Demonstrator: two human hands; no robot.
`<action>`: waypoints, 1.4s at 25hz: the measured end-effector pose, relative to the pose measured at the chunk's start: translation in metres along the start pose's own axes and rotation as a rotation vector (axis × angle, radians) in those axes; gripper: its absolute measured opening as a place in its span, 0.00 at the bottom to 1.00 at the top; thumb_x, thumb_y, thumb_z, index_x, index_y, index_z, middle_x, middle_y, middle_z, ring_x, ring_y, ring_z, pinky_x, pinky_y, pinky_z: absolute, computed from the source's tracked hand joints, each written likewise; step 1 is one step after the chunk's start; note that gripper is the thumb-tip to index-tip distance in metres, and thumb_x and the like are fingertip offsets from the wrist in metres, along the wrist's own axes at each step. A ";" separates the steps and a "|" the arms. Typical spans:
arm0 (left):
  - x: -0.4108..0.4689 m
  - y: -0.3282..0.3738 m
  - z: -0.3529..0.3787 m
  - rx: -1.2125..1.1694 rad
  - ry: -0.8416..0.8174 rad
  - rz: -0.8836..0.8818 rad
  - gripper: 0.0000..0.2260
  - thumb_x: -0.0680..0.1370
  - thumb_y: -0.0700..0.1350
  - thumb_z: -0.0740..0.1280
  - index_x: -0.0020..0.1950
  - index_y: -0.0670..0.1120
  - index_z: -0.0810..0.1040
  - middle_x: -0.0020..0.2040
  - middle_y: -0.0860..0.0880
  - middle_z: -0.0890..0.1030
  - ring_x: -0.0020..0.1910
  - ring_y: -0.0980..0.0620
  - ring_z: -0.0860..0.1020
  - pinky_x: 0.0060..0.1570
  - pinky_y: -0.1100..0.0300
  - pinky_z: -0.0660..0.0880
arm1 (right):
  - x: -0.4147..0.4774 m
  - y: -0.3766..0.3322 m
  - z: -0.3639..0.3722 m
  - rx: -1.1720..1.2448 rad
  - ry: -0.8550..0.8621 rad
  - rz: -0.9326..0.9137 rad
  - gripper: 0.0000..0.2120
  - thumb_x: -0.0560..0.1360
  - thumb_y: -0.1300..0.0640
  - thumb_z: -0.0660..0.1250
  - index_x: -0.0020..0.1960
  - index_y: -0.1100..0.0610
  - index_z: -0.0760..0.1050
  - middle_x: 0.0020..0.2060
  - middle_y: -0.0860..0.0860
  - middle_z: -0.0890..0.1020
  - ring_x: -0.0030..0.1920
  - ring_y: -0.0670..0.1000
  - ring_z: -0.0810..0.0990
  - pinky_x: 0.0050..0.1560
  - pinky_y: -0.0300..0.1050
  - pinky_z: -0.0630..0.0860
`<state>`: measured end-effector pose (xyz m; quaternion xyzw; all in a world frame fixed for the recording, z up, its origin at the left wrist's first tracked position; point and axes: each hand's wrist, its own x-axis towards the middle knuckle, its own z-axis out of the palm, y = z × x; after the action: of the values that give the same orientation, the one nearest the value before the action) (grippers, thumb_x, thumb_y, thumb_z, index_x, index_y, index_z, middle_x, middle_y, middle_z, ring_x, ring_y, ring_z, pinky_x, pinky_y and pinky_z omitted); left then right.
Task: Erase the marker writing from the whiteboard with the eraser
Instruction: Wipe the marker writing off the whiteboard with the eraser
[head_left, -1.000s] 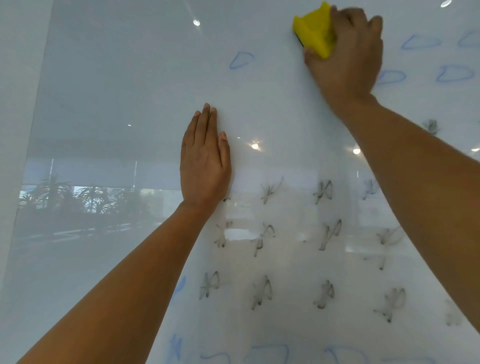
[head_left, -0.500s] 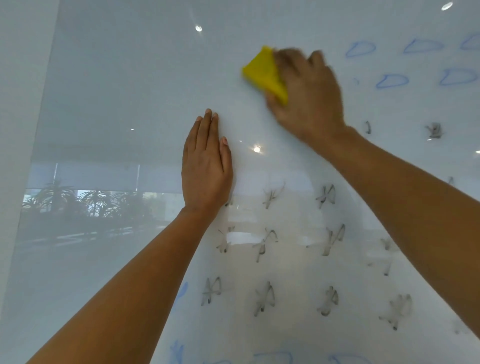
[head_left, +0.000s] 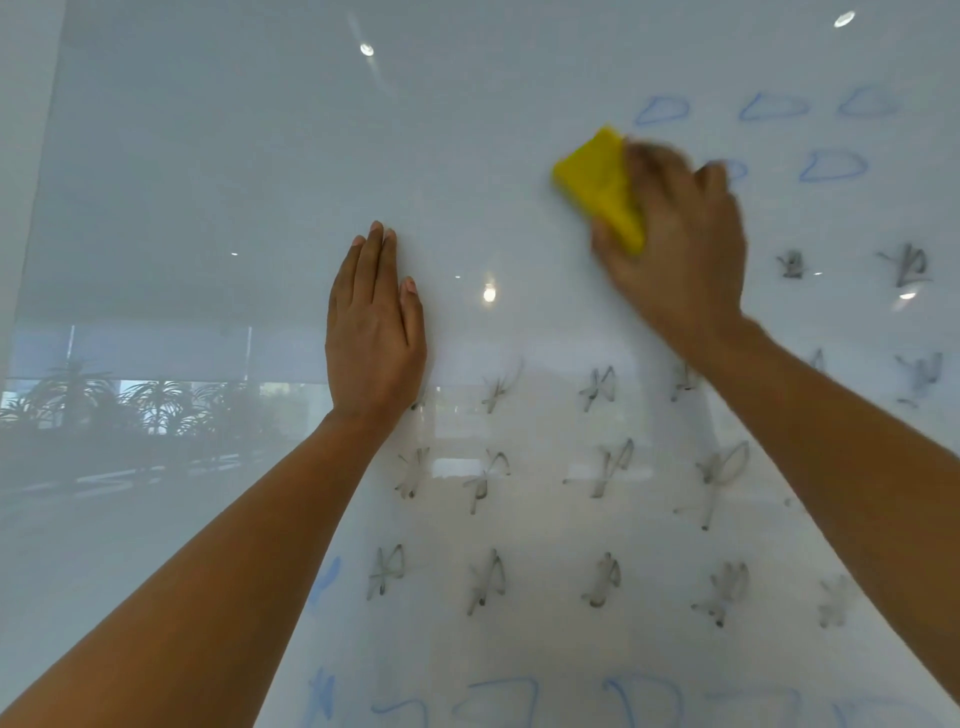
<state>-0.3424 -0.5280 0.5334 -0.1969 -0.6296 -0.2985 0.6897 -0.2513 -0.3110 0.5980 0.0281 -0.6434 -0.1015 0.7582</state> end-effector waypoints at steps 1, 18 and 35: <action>-0.001 0.000 0.000 0.003 -0.007 -0.005 0.21 0.82 0.45 0.50 0.75 0.41 0.59 0.76 0.45 0.61 0.76 0.48 0.57 0.75 0.58 0.51 | 0.018 0.007 0.002 -0.031 0.008 0.147 0.28 0.75 0.48 0.60 0.71 0.58 0.63 0.68 0.53 0.70 0.56 0.61 0.71 0.49 0.54 0.70; 0.014 0.079 0.013 -0.019 -0.077 0.132 0.20 0.83 0.44 0.51 0.75 0.42 0.59 0.76 0.45 0.61 0.76 0.49 0.57 0.75 0.57 0.50 | 0.005 0.024 -0.016 0.081 0.009 0.248 0.27 0.73 0.50 0.63 0.70 0.58 0.65 0.66 0.55 0.71 0.57 0.62 0.71 0.50 0.54 0.70; 0.004 0.081 0.033 -0.043 -0.070 0.102 0.21 0.83 0.44 0.51 0.75 0.41 0.58 0.76 0.45 0.60 0.76 0.49 0.56 0.75 0.56 0.51 | -0.059 0.051 -0.027 0.115 -0.008 -0.070 0.25 0.72 0.51 0.66 0.67 0.59 0.70 0.64 0.53 0.75 0.48 0.60 0.73 0.45 0.51 0.72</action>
<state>-0.3135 -0.4467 0.5500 -0.2537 -0.6362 -0.2693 0.6770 -0.2275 -0.2519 0.5446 0.0936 -0.6499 -0.0907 0.7487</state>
